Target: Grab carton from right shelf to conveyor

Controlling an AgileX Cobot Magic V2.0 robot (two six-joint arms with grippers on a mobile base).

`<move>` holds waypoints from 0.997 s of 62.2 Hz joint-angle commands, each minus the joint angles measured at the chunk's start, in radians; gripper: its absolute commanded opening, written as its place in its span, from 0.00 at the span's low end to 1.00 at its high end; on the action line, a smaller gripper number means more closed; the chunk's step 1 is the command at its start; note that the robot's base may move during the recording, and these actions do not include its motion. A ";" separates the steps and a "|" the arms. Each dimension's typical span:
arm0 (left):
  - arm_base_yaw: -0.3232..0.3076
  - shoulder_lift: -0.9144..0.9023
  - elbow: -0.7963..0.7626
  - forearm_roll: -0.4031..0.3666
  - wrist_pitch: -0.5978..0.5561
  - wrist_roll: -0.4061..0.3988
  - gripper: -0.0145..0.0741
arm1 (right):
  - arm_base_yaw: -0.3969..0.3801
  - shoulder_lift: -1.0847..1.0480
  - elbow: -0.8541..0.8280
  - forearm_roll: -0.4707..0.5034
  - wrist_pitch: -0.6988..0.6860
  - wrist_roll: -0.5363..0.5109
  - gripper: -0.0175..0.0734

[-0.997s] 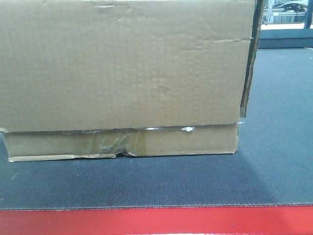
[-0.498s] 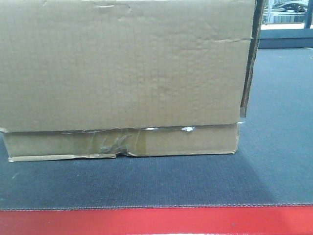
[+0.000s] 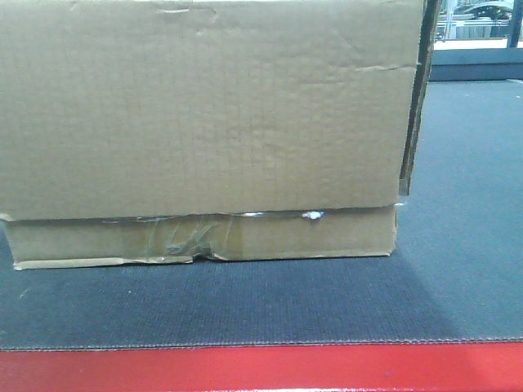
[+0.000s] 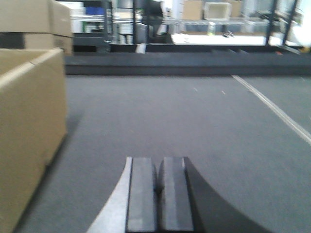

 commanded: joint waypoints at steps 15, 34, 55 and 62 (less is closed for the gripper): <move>0.001 -0.005 -0.002 -0.007 -0.025 0.003 0.16 | -0.026 -0.038 0.194 0.034 -0.201 -0.022 0.12; 0.001 -0.005 -0.002 -0.007 -0.025 0.003 0.16 | -0.026 -0.038 0.194 0.032 -0.217 -0.022 0.12; 0.001 -0.005 -0.002 -0.007 -0.025 0.003 0.16 | -0.026 -0.038 0.194 0.032 -0.217 -0.022 0.12; 0.001 -0.005 -0.002 -0.007 -0.025 0.003 0.16 | -0.026 -0.038 0.194 0.032 -0.217 -0.022 0.12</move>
